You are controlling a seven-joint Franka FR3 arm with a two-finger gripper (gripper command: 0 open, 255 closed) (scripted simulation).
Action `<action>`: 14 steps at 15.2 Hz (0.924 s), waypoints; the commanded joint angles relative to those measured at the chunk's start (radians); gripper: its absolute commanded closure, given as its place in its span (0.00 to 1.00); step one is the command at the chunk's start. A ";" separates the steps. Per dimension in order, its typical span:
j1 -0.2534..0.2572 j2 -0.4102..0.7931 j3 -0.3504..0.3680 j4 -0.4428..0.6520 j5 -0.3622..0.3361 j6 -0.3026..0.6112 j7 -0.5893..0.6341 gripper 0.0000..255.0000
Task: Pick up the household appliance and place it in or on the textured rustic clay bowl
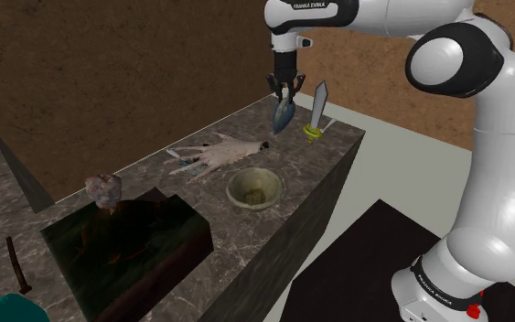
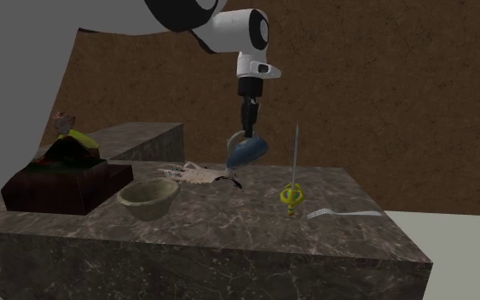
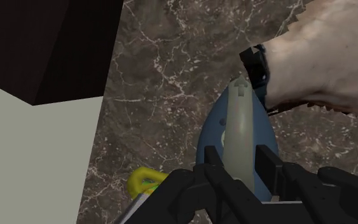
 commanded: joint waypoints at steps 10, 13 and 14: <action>0.077 -0.256 0.058 -0.342 0.040 0.088 0.140 1.00; 0.105 -0.321 0.081 -0.427 0.057 0.109 0.190 1.00; 0.114 -0.341 0.089 -0.452 0.063 0.115 0.208 1.00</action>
